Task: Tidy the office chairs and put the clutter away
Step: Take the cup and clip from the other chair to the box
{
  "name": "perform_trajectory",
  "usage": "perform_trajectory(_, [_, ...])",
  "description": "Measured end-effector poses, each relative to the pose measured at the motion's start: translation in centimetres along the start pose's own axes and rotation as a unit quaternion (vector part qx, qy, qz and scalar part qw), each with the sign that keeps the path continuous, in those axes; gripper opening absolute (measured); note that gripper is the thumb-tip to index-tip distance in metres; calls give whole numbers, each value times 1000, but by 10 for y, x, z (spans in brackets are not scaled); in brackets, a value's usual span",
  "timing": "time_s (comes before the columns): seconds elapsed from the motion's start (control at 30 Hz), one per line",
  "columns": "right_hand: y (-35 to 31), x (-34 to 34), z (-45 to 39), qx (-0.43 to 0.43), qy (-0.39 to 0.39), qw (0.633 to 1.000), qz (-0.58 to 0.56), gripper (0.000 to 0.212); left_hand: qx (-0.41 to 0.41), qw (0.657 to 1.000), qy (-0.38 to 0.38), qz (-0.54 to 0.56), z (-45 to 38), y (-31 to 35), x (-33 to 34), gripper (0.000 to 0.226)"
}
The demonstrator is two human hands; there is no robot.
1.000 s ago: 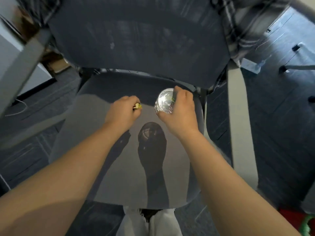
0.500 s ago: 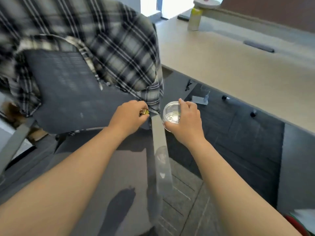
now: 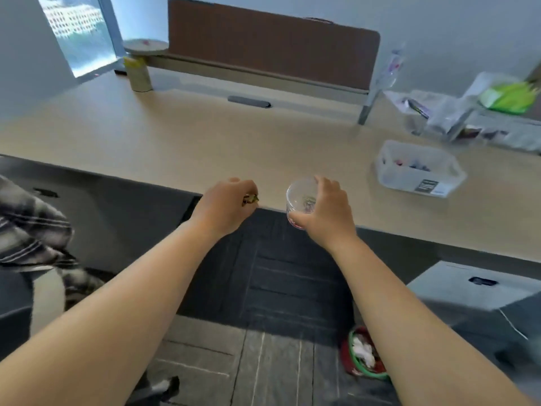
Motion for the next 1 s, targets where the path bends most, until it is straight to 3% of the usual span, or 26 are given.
perform_trajectory(0.5, [191, -82, -157, 197, 163, 966, 40, 67, 165, 979, -110, 35, -213, 158, 156, 23])
perform_trajectory(0.73, [257, -105, -231, 267, 195, 941, 74, 69, 195, 968, -147, 64, -290, 209, 219, 21])
perform_trajectory(1.0, [339, -98, -309, 264, 118, 951, 104, 69, 189, 964, -180, 41, -345, 263, 293, 25])
Point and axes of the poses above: each hand's wrist, its own z-axis away from the middle knuckle, its own x-axis out of the palm, y = z × x, the point moved 2 cm from there along -z, towards the middle knuckle, and after that the axes turned 12 degrees about y, right-handed, at the moved point
